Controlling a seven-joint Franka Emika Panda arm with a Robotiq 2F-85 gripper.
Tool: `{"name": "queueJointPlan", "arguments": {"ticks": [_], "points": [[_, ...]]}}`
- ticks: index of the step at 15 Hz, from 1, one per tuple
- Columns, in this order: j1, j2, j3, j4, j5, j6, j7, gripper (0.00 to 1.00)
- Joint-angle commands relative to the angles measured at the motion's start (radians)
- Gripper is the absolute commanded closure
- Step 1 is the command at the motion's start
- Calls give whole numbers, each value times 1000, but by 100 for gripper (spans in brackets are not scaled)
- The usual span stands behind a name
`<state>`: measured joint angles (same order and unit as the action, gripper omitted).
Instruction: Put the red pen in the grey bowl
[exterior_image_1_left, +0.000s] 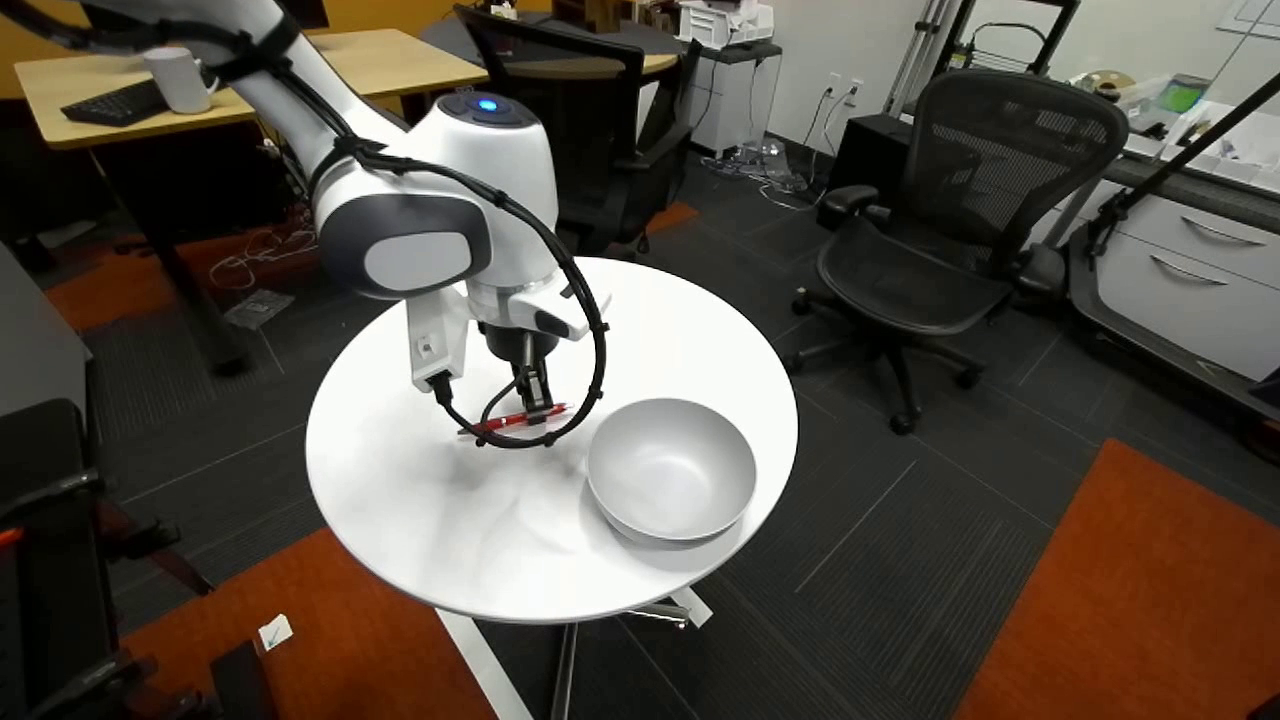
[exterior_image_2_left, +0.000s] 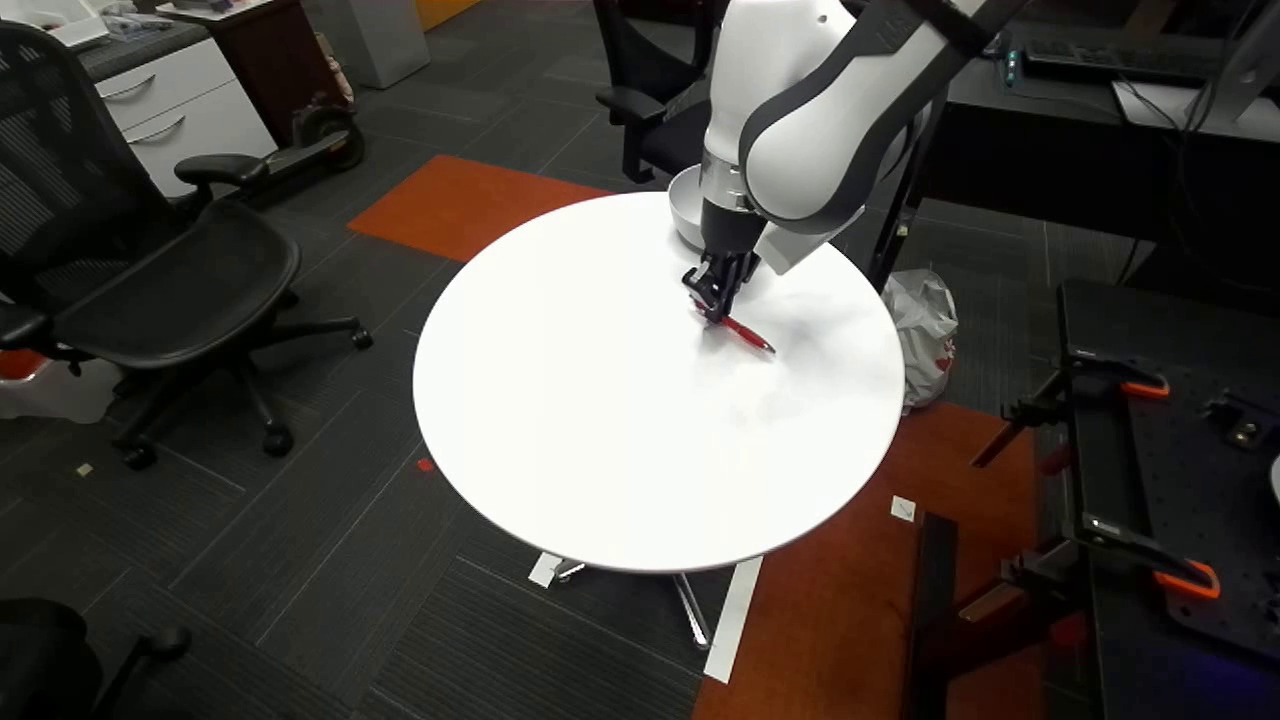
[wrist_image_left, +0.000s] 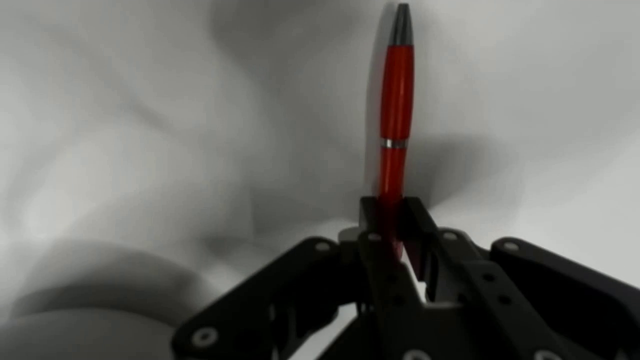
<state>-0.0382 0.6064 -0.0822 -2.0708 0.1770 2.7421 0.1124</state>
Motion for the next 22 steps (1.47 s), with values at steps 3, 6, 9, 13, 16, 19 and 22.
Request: {"name": "queueJointPlan", "arguments": {"ticks": [3,6,9,13,16,19,22], "points": [[64,-183,-81,-94,-85,31,105,96],[89,-260,-164,-93,-171,27,184,96],[74,-271,-219,-32,-231,13,267,96],[43,-199,-244,80,-236,-24,313,96],[30,-134,-248,151,-227,-45,327,96],[10,-69,-235,210,-198,-66,331,96],[2,-21,-232,251,-183,-86,337,96]]}}
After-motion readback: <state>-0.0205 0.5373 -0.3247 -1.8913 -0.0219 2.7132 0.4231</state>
